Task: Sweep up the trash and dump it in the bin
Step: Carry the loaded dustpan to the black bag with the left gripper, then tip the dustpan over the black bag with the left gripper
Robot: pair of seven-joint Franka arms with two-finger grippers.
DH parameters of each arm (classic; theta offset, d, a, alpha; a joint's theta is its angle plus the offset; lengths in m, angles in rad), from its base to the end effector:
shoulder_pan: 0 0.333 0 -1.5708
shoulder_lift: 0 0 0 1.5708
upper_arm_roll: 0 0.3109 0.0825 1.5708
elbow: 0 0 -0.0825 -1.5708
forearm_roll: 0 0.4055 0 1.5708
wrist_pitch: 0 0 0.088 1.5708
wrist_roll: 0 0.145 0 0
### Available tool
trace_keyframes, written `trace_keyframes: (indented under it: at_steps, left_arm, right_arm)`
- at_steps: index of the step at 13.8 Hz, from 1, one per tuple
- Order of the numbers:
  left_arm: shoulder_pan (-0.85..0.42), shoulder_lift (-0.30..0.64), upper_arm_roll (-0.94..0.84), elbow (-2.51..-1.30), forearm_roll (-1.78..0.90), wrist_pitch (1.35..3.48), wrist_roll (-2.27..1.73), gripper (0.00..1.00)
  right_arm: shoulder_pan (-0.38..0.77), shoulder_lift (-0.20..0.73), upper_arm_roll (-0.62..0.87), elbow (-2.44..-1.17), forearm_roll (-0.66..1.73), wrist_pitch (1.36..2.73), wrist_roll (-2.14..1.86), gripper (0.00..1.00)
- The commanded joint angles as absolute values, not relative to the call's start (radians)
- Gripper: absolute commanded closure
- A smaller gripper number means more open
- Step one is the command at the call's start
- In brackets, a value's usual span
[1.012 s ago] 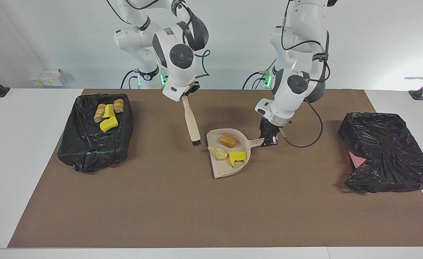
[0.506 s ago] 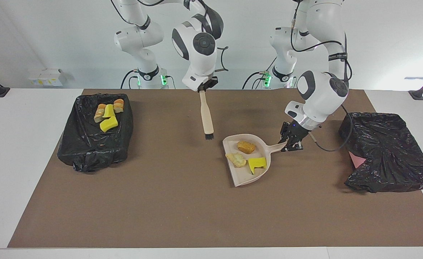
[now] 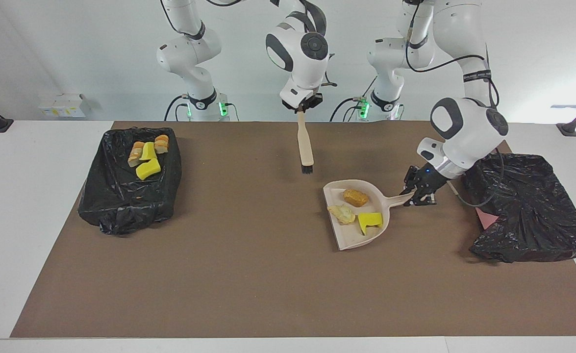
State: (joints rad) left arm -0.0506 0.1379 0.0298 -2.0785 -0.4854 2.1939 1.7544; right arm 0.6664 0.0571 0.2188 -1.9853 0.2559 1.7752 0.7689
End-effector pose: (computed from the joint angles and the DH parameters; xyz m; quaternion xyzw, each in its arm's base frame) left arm 0.5865 -0.0433 0.3106 0.7234 -0.6633 0.1392 0.1321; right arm 0.3226 0.4431 0.3696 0.9831 0.0156 -0.1823 0.0112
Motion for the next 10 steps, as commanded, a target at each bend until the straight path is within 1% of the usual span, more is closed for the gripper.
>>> trace_keyframes:
  at_steps: [1,7,10]
  left_arm:
    - [0.046,0.123,0.018,-2.042,-0.58,2.088,1.863,1.0]
    - [0.251,0.123,0.002,-1.933,-0.693,1.863,1.934,1.0]
    - [0.297,0.12,0.009,-1.867,-0.617,1.816,1.939,1.0]
  right_arm:
    - [0.721,0.116,0.218,-2.006,0.279,1.879,0.838,1.0]
    - [0.795,0.107,0.216,-2.106,0.282,2.002,0.871,1.0]
    - [0.796,0.1,0.218,-2.131,0.284,2.008,0.882,1.0]
